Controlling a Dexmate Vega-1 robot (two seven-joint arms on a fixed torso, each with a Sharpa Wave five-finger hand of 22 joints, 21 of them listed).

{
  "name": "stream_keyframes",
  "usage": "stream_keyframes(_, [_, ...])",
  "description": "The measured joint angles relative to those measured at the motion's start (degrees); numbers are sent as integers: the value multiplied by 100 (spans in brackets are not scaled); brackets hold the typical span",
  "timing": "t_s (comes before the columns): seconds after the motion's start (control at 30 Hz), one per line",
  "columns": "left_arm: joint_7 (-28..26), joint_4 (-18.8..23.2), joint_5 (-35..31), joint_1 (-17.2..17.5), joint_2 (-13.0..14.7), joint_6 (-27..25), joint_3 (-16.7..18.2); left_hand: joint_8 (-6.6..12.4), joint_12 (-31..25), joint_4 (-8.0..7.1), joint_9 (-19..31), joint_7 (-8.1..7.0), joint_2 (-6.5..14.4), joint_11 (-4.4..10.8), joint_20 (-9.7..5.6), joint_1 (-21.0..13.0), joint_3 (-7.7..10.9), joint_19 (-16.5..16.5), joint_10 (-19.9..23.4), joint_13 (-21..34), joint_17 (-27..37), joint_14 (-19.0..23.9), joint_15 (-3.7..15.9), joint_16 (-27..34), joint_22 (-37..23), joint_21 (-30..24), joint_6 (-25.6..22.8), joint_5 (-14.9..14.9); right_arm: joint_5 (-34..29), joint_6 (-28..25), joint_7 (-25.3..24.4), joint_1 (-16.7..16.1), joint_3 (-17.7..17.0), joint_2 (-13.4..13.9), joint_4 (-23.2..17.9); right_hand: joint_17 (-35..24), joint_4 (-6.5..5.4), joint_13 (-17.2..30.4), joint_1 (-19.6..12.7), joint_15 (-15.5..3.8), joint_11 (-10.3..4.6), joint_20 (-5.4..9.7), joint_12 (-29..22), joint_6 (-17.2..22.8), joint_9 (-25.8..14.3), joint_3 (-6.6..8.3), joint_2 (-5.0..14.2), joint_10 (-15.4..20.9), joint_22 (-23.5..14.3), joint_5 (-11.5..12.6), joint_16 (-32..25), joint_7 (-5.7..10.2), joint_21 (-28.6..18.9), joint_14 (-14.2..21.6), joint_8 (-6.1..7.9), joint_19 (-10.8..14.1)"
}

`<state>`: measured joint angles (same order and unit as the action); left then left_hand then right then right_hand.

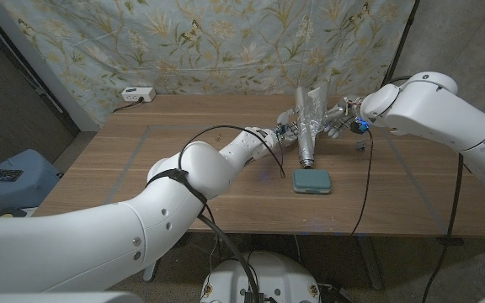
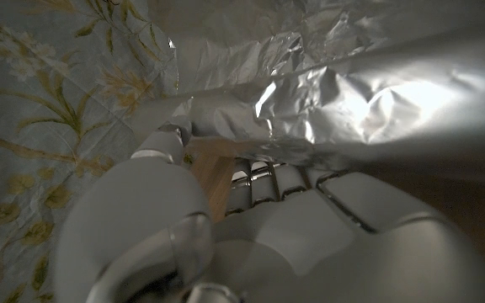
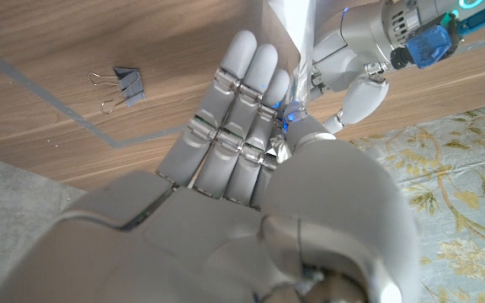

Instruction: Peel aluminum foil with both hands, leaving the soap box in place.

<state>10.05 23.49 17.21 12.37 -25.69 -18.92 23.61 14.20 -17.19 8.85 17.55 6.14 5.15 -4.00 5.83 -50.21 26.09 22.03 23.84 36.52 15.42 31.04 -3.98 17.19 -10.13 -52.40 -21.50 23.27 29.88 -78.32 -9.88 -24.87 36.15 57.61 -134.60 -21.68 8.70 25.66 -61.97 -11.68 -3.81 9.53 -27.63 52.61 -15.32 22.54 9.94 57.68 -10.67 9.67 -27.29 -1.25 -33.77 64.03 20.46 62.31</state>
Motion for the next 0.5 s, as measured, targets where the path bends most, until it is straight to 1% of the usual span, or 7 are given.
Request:
stream_keyframes(0.07, [-14, 0, 12, 9, -8, -12, 1, 0, 0, 0, 0, 0, 0, 23, 0, 0, 0, 0, 23, 0, 0, 0, 0, 0, 0, -9, 0, 0, -3, -28, 23, 24, 9, 17, -28, 0, 0, 0, 0, 0, 0, 0, 0, 0, 0, 0, 0, 0, 0, 0, 0, 0, 0, 1, 0, 0])
stream_keyframes(0.3, [-39, 0, 52, 30, -18, -45, 16, -1, 0, -24, 0, 0, 0, 2, 0, 0, 24, -1, 43, 0, 0, -1, -1, 0, 0, -9, 1, -44, -5, -85, 82, 111, 22, 94, -161, 0, 0, 26, 0, 1, 0, 0, 0, 0, -28, 0, 0, 0, 0, -2, 0, 0, -35, 2, -17, 0])
stream_keyframes(0.37, [-39, 0, 54, 30, -18, -47, 16, -1, 0, -24, 0, 0, 0, 2, -30, 0, 24, 29, 43, -1, 0, 30, 30, 0, 0, -9, 1, -44, -5, -85, 82, 122, 22, 108, -192, -16, 0, 26, 0, 1, 0, 0, 0, 0, -28, 0, 0, 0, 0, -3, 0, 0, -35, 2, -17, 0])
stream_keyframes(0.5, [-39, 0, 61, 37, -21, -58, 75, -1, 0, -24, 0, 0, 0, 2, -30, 0, 24, 29, 43, -1, 0, 30, 31, 0, 0, -9, 1, -44, 27, -130, 120, 137, -17, 146, -268, -27, 0, 26, 0, 9, 0, -1, 0, 0, -27, -1, 0, 0, 0, -3, 0, 0, -56, 11, -23, 0])
